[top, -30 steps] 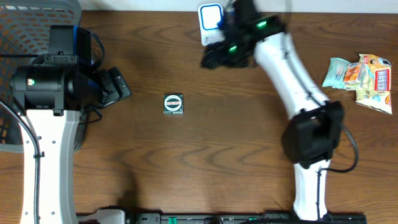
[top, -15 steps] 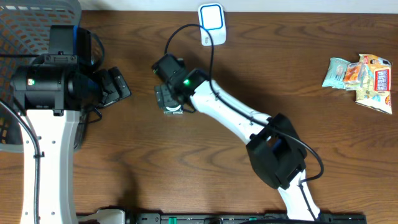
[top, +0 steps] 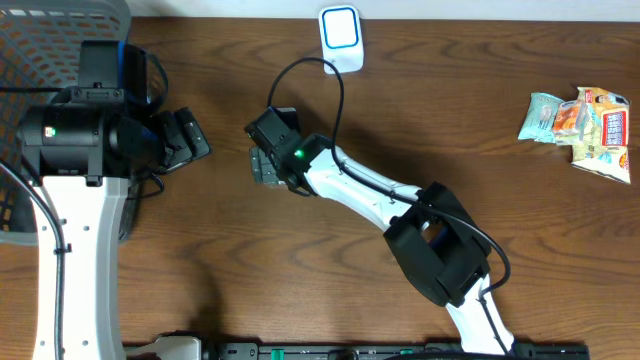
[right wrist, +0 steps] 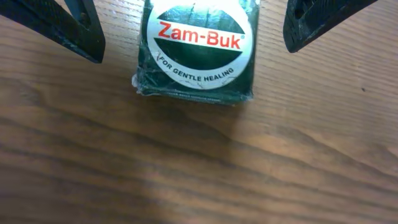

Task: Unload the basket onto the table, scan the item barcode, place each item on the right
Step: 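Lower the right gripper and grasp the green Zam-Buk tin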

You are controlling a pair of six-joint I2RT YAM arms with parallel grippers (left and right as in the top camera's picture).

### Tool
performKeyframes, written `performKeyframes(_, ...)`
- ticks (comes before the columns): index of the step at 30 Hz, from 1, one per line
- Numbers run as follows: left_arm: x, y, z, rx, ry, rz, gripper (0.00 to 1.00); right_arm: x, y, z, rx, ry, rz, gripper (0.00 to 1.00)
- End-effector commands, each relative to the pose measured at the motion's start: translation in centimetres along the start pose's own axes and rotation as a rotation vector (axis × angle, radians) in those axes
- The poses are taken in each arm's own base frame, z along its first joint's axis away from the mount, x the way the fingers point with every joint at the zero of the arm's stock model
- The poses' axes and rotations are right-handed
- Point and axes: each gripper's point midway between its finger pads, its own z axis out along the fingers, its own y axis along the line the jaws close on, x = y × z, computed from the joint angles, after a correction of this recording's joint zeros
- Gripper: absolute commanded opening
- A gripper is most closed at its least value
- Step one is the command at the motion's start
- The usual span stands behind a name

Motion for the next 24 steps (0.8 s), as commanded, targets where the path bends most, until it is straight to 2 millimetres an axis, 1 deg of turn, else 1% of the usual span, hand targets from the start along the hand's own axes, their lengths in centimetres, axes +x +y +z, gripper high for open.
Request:
performKeyframes(1, -0.1, 0.3, 0.2, -0.012, 0.002, -0.008, 0.98, 1.1, -0.5, 0.7, 0.006, 0.019, -0.001, 0.85)
performKeyframes(7, -0.1, 0.3, 0.2, -0.012, 0.002, -0.008, 0.98, 1.6, -0.7, 0.9, 0.010, 0.024, -0.002, 0.79)
performKeyframes(9, -0.1, 0.3, 0.2, -0.012, 0.002, -0.008, 0.98, 1.7, -1.1, 1.0, 0.026, 0.024, -0.004, 0.77)
performKeyframes(11, -0.1, 0.3, 0.2, -0.012, 0.002, -0.008, 0.98, 1.8, -2.1, 1.0, 0.077, 0.021, -0.008, 0.75)
performKeyframes(12, -0.1, 0.3, 0.2, -0.012, 0.002, -0.008, 0.98, 1.9, -3.0, 0.9, 0.120, 0.018, -0.011, 0.74)
performKeyframes(15, -0.1, 0.3, 0.2, -0.012, 0.002, -0.008, 0.98, 2.5, -5.0, 0.6, 0.205, 0.043, -0.021, 0.74)
performKeyframes(19, -0.1, 0.3, 0.2, -0.012, 0.002, -0.008, 0.98, 3.7, -7.5, -0.6, 0.284, 0.121, -0.029, 0.75)
performKeyframes(22, -0.1, 0.3, 0.2, -0.012, 0.002, -0.008, 0.98, 3.7, -8.3, -2.0, 0.310, 0.147, -0.098, 0.75)
performKeyframes(24, -0.1, 0.3, 0.2, -0.012, 0.002, -0.008, 0.98, 3.1, -8.4, -3.2, 0.313, 0.143, -0.172, 0.75)
